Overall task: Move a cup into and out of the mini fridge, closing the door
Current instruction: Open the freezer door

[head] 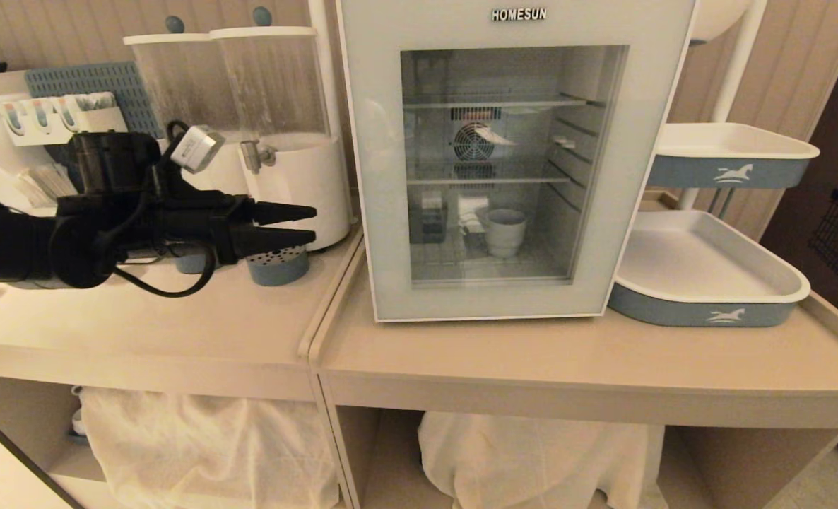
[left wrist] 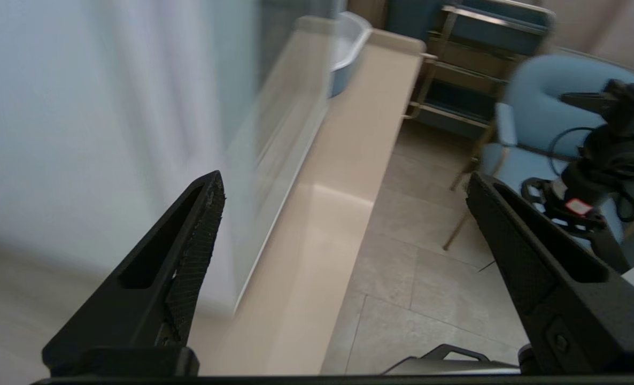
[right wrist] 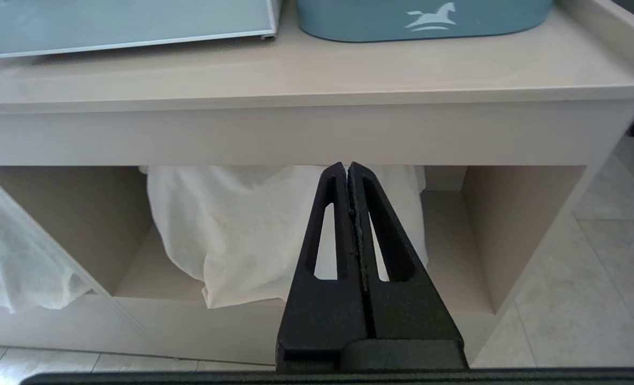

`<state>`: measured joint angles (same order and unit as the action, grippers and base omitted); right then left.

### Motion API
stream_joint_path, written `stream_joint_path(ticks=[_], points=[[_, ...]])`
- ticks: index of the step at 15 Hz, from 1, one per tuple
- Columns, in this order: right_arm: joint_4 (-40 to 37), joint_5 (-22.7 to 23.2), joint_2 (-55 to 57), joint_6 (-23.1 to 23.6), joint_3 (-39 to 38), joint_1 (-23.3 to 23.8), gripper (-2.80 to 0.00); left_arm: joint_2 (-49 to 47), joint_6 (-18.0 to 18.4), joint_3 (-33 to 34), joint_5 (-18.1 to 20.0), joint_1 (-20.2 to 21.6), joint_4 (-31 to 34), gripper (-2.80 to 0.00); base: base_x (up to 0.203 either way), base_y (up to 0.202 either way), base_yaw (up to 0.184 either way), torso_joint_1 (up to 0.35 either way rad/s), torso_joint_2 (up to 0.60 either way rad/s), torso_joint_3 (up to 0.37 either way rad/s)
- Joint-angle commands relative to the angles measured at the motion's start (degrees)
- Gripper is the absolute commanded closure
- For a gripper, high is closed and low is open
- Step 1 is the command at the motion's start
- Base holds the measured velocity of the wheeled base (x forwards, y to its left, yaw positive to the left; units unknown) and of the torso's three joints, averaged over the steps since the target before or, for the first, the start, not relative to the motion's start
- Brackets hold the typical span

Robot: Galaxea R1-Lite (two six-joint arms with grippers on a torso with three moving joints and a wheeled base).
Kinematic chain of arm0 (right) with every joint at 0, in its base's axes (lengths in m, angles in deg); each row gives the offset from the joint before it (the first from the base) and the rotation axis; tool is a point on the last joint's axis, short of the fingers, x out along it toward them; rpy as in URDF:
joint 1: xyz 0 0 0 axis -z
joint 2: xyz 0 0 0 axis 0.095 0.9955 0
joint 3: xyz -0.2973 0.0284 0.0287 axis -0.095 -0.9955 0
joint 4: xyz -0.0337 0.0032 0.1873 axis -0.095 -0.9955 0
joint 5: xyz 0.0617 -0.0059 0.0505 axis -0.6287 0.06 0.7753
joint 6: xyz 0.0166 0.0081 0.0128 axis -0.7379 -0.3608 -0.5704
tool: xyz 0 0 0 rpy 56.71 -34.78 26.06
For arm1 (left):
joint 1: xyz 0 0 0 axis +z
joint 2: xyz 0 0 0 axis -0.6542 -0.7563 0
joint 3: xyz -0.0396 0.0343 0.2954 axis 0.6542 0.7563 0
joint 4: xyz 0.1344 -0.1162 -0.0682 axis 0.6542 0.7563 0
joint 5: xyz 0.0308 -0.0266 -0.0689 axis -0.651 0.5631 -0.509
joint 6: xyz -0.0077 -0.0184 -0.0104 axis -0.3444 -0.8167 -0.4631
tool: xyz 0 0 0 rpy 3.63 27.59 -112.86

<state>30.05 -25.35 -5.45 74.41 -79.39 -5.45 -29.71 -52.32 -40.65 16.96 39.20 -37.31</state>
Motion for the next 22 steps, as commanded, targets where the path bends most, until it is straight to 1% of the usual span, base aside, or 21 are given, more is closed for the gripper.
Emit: stream_joint_path(ticks=[1, 4, 9, 11, 12, 16, 20, 22], points=[[-0.05, 0.01, 0.04, -0.01, -0.01, 0.0, 0.0, -2.02, -0.64, -2.5, 0.25, -2.1, -0.51, -2.8, 0.0, 0.0, 0.0, 0.0, 0.0, 0.0], [-0.03, 0.01, 0.04, -0.01, -0.01, 0.0, 0.0, -4.34, -2.58, -7.37, 0.19, -3.38, -0.66, -2.8, 0.0, 0.0, 0.0, 0.0, 0.0, 0.0], [-0.05, 0.01, 0.04, -0.01, -0.01, 0.0, 0.0, -6.64, -1.19, -8.79, -2.87, -3.72, -1.83, -2.8, 0.0, 0.0, 0.0, 0.0, 0.0, 0.0], [-0.05, 0.01, 0.04, -0.01, -0.01, 0.0, 0.0, -8.5, -1.45, -9.82, -5.64, -4.72, -5.17, -2.8, 0.0, 0.0, 0.0, 0.0, 0.0, 0.0], [-0.05, 0.01, 0.04, -0.01, -0.01, 0.0, 0.0, -8.7, -2.01, -9.96, -7.64, -4.95, -5.93, -2.8, 0.0, 0.0, 0.0, 0.0, 0.0, 0.0], [-0.05, 0.01, 0.04, -0.01, -0.01, 0.0, 0.0, -8.63, -3.71, -9.34, -7.25, -5.76, -5.86, -2.8, 0.0, 0.0, 0.0, 0.0, 0.0, 0.0], [-0.05, 0.01, 0.04, 0.0, -0.01, 0.0, 0.0, -8.03, -7.58, -9.2, -6.57, -5.89, -5.86, -2.8, 0.0, 0.0, 0.0, 0.0, 0.0, 0.0], [-0.05, 0.01, 0.04, 0.08, -0.01, 0.0, 0.0, -8.03, -8.29, -9.49, -6.22, -5.94, -6.05, -2.8, 0.0, 0.0, 0.0, 0.0, 0.0, 0.0]])
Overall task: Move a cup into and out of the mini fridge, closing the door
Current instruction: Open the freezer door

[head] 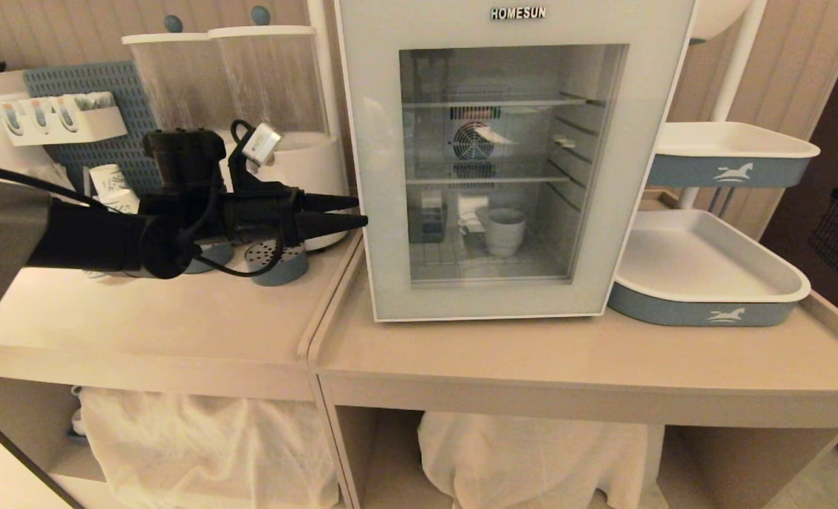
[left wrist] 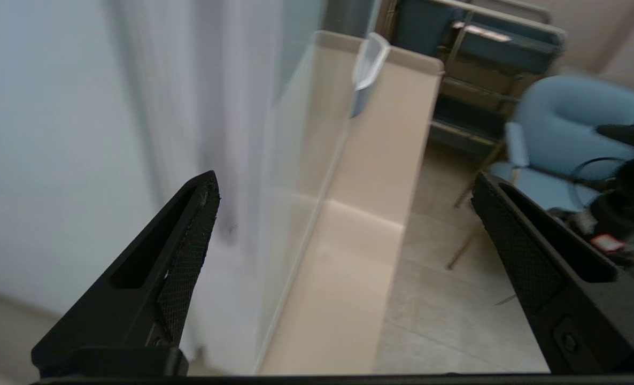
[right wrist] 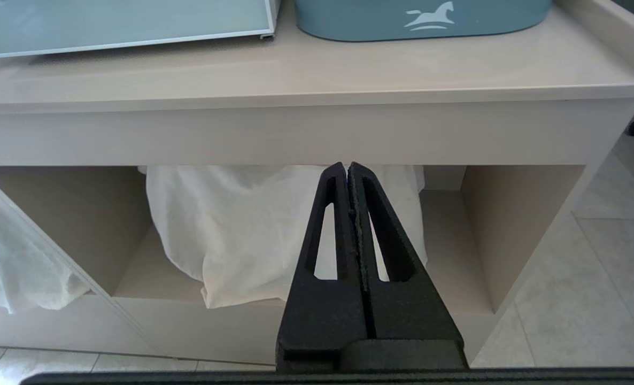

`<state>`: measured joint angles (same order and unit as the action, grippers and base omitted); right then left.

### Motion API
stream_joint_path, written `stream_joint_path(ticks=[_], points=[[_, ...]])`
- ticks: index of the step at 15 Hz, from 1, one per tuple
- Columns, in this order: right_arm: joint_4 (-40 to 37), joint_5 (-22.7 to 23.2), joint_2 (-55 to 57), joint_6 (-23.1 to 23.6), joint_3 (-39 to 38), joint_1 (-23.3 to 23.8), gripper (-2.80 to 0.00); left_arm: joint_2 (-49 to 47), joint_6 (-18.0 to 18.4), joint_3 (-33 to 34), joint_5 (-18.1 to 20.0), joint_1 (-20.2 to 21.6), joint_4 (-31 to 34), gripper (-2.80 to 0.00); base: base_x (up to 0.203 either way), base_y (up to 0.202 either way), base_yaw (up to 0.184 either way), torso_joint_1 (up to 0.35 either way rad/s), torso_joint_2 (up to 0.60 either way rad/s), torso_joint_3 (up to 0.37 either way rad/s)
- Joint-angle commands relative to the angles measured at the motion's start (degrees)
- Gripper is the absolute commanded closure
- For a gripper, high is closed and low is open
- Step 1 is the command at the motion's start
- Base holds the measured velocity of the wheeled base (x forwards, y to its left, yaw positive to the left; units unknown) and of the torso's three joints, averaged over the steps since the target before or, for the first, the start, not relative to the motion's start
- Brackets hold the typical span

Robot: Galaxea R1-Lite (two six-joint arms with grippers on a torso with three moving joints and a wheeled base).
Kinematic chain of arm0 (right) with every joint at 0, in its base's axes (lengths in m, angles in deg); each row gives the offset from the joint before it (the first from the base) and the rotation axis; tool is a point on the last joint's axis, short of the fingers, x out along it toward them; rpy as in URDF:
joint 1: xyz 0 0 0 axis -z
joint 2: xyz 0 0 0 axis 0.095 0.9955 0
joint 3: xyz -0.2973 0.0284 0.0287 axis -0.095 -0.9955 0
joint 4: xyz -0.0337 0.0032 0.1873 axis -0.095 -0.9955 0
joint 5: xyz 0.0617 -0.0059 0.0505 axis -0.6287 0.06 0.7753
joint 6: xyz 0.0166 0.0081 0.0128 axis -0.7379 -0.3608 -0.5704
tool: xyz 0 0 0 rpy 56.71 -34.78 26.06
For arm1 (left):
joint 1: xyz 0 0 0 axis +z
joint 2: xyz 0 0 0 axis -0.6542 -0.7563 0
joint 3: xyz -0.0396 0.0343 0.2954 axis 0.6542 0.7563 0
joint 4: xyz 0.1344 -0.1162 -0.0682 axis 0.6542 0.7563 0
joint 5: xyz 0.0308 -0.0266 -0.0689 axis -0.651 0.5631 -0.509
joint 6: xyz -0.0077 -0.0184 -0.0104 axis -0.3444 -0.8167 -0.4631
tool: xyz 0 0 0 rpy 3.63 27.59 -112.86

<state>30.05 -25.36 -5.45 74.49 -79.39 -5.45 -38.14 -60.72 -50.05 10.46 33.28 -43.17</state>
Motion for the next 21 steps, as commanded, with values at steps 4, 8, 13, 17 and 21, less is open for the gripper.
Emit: stream_joint_path(ticks=[4, 8, 13, 17, 21], points=[[0.03, 0.03, 0.04, 0.0, -0.01, 0.0, 0.0, 0.48, -1.91, -1.39, 0.64, -0.95, -0.08, -2.8, 0.0, 0.0, 0.0, 0.0, 0.0, 0.0], [-0.05, 0.03, 0.04, 0.0, -0.01, 0.0, 0.0, 0.73, -3.22, -1.37, 0.63, -1.77, -0.16, -2.8, 0.0, 0.0, 0.0, 0.0, 0.0, 0.0], [-0.05, 0.03, 0.04, 0.0, -0.01, 0.0, 0.0, 0.3, -3.57, -0.06, 0.86, -3.13, -0.11, -2.8, 0.0, 0.0, 0.0, 0.0, 0.0, 0.0], [-0.05, 0.03, 0.04, 0.0, -0.01, 0.0, 0.0, 1.0, -3.83, 2.02, 5.45, -3.15, 0.04, -2.8, 0.0, 0.0, 0.0, 0.0, 0.0, 0.0], [-0.05, 0.03, 0.04, 0.0, -0.01, 0.0, 0.0, 0.92, -4.55, 2.56, 6.88, -3.23, -0.16, -2.8, 0.0, 0.0, 0.0, 0.0, 0.0, 0.0]])
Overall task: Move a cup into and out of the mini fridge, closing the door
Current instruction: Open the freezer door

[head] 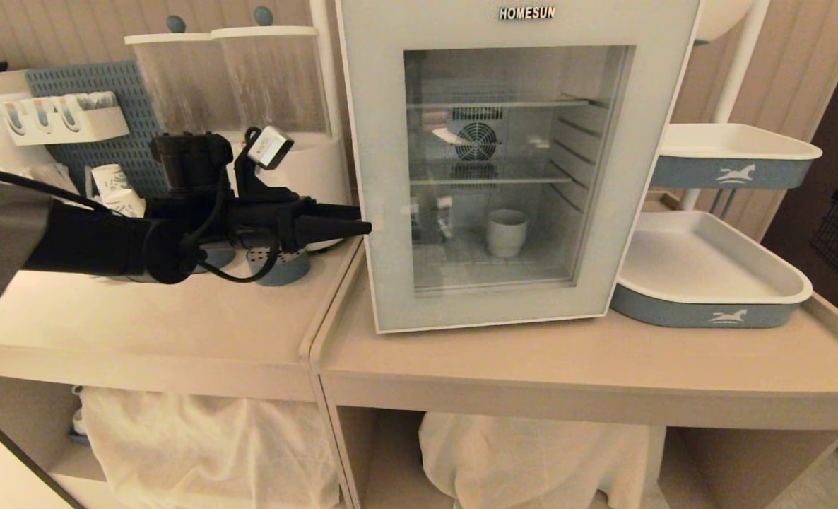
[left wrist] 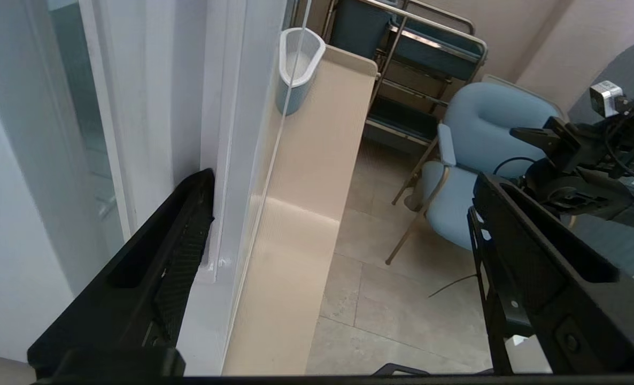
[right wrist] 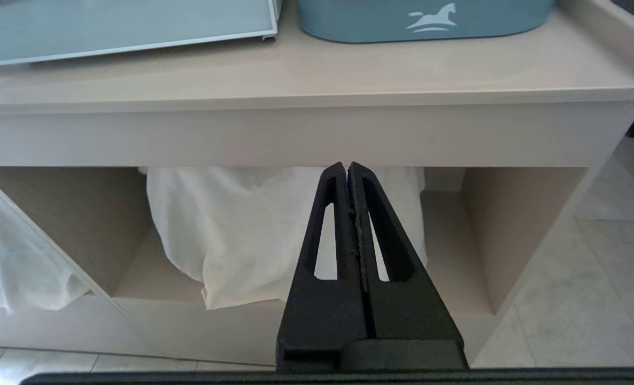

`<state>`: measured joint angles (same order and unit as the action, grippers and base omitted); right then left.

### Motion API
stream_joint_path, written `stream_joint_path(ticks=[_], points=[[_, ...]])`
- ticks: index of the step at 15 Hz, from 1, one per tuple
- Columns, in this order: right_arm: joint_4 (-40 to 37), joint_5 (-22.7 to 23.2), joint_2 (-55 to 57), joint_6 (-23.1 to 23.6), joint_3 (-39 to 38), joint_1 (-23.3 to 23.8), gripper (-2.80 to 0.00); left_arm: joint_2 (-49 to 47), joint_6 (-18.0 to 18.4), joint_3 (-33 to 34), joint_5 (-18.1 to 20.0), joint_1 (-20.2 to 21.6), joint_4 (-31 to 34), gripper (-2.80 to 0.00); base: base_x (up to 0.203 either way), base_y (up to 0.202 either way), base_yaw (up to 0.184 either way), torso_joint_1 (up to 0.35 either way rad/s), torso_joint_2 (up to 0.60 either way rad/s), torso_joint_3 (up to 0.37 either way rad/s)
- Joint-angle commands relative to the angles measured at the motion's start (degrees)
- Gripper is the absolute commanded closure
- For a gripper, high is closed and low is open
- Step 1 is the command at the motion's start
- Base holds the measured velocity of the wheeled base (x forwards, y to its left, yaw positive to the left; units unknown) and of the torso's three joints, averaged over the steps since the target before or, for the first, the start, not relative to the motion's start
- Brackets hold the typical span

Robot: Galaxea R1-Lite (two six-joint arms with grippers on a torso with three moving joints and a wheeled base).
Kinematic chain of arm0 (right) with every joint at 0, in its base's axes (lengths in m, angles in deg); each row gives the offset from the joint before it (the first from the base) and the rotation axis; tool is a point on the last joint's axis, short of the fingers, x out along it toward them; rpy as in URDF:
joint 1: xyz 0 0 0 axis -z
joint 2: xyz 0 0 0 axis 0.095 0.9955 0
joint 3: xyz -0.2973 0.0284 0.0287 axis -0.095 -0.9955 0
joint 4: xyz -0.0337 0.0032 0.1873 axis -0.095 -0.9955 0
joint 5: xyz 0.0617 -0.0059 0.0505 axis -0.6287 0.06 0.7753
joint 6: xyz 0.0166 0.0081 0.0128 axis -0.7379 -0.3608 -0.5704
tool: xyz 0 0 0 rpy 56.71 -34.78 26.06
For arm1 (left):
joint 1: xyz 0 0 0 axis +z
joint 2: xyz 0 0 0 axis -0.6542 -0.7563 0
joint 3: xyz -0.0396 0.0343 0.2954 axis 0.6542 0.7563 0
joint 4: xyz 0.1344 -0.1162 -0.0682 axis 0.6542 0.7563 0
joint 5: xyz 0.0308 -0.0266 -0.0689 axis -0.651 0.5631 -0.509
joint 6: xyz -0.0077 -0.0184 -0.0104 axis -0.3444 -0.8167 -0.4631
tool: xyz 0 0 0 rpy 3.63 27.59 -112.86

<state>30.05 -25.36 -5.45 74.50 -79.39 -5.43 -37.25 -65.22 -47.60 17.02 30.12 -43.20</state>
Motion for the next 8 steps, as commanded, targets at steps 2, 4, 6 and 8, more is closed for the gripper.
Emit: stream_joint_path(ticks=[2, 4, 6, 8], points=[[-0.05, 0.03, 0.04, -0.01, -0.01, -0.02, 0.0, 0.77, -0.03, 2.49, 0.29, -1.02, -0.22, -2.8, 0.0, 0.0, 0.0, 0.0, 0.0, 0.0], [-0.05, 0.03, 0.04, -0.01, -0.01, -0.02, 0.0, 1.82, 0.1, 5.04, 0.06, -2.36, -0.44, -2.8, 0.0, 0.0, 0.0, 0.0, 0.0, 0.0], [-0.05, 0.03, 0.04, -0.01, -0.01, -0.02, 0.0, 2.55, 0.09, 6.67, -0.21, -2.86, -1.1, -2.8, 0.0, 0.0, 0.0, 0.0, 0.0, 0.0], [-0.05, 0.03, 0.04, -0.01, -0.01, -0.11, 0.0, 3.52, -0.05, 9.24, -0.46, -3.23, -2.77, -2.8, 0.0, 0.0, 0.0, 0.0, 0.0, 0.0]])
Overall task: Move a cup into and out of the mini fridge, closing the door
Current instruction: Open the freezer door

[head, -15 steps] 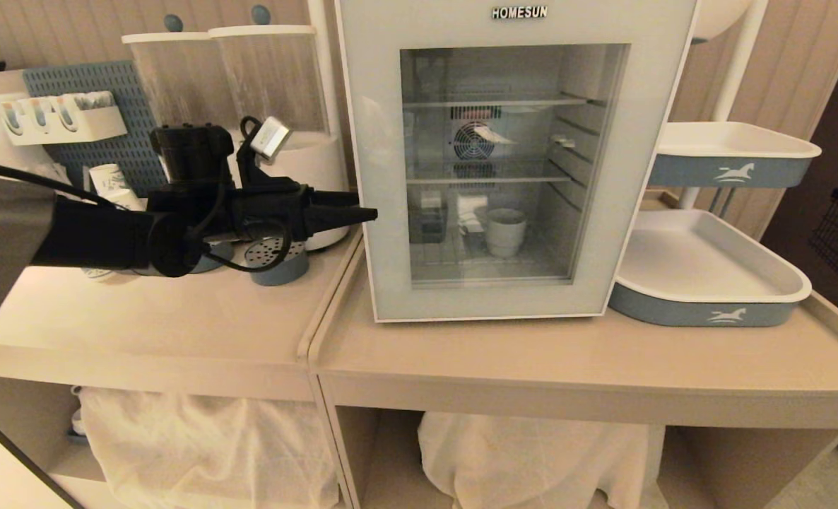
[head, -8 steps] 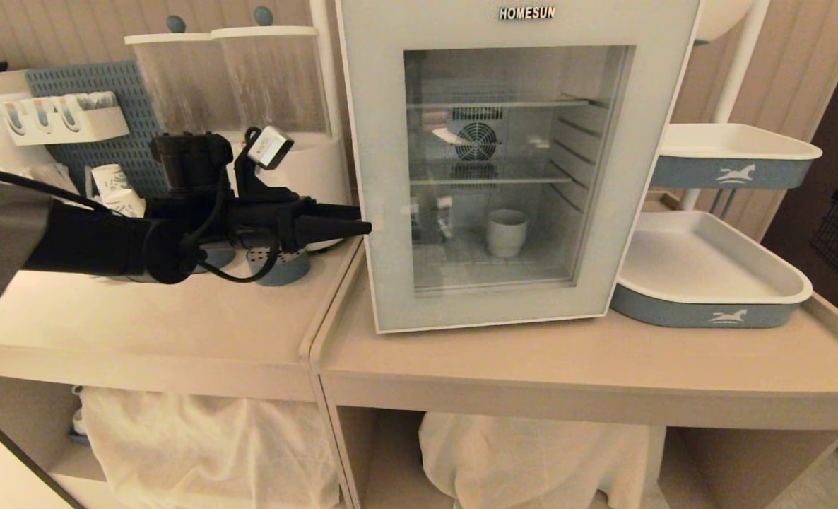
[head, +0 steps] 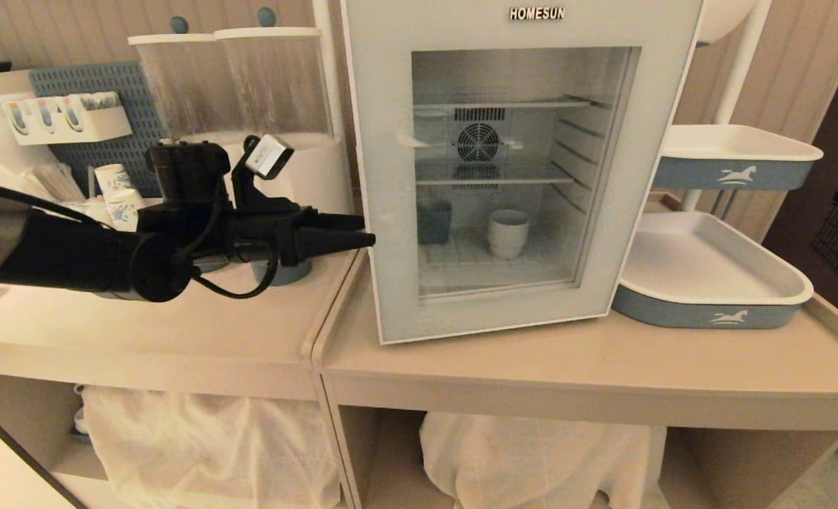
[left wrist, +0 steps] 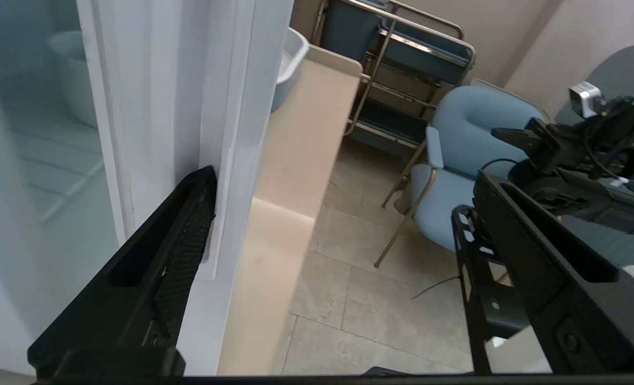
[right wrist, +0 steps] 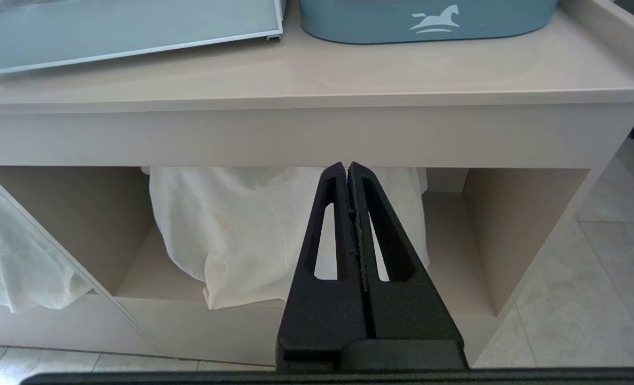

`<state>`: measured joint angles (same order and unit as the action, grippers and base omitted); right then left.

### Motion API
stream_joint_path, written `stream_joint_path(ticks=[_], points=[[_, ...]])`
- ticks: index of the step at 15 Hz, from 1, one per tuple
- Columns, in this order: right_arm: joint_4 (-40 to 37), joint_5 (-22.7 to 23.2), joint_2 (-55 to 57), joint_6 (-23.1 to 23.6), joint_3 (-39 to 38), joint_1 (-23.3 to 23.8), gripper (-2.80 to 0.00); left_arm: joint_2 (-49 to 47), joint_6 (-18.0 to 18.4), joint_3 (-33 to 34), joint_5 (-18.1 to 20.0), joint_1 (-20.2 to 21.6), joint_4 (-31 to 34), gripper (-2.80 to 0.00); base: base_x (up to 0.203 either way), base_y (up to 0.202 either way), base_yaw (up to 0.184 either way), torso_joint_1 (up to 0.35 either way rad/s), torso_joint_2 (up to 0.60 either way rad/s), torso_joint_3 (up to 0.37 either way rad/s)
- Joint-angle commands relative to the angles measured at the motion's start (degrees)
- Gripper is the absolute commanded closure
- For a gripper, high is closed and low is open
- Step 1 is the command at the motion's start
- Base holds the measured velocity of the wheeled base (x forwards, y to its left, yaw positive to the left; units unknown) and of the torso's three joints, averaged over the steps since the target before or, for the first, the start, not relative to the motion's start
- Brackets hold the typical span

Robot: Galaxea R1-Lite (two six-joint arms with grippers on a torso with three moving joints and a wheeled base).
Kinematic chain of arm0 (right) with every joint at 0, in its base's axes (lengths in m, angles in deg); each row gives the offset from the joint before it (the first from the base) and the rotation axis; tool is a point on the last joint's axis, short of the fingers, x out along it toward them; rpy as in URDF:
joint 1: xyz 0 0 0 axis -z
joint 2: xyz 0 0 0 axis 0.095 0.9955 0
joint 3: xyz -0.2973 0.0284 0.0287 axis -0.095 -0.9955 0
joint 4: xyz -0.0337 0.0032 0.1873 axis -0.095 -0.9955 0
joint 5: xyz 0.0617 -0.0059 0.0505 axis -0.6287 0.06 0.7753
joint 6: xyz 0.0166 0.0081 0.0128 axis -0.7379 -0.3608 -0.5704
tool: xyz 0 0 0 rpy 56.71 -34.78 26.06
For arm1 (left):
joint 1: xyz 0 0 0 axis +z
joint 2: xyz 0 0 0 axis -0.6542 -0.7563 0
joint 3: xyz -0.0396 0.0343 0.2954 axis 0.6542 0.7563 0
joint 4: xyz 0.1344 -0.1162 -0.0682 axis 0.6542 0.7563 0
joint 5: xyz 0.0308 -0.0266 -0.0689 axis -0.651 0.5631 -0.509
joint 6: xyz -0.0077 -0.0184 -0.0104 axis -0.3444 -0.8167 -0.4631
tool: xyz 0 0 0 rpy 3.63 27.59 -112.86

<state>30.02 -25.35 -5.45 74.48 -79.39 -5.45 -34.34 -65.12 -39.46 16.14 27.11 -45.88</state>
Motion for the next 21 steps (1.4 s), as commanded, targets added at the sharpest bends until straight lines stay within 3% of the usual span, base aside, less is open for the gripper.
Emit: stream_joint_path(ticks=[1, 8, 10, 17, 21], points=[[-0.03, 0.01, 0.04, 0.02, -0.01, 0.0, 0.0, 0.81, -0.15, 1.38, 0.41, -0.31, -0.36, -2.8, 0.0, 0.0, 0.0, 0.0, 0.0, 0.0], [-0.03, 0.01, 0.04, -0.07, -0.01, 0.0, 0.0, 5.54, -0.04, 6.57, -0.02, -3.27, -0.62, -2.8, 0.0, 0.0, 0.0, 0.0, 0.0, 0.0], [-0.03, 0.01, 0.04, -0.07, -0.01, 0.0, 0.0, 7.43, 0.19, 9.3, -3.04, -5.42, -0.63, -2.8, 0.0, 0.0, 0.0, 0.0, 0.0, 0.0], [-0.03, 0.01, 0.04, -0.07, -0.01, 0.0, 0.0, 12.29, 0.19, 16.02, -7.91, -12.03, -3.53, -2.8, 0.0, 0.0, 0.0, 0.0, 0.0, 0.0], [0.06, 0.01, 0.04, -0.07, -0.01, 0.0, 0.0, 14.4, -0.14, 17.46, -12.81, -18.86, -3.49, -2.8, 0.0, 0.0, 0.0, 0.0, 0.0, 0.0]])
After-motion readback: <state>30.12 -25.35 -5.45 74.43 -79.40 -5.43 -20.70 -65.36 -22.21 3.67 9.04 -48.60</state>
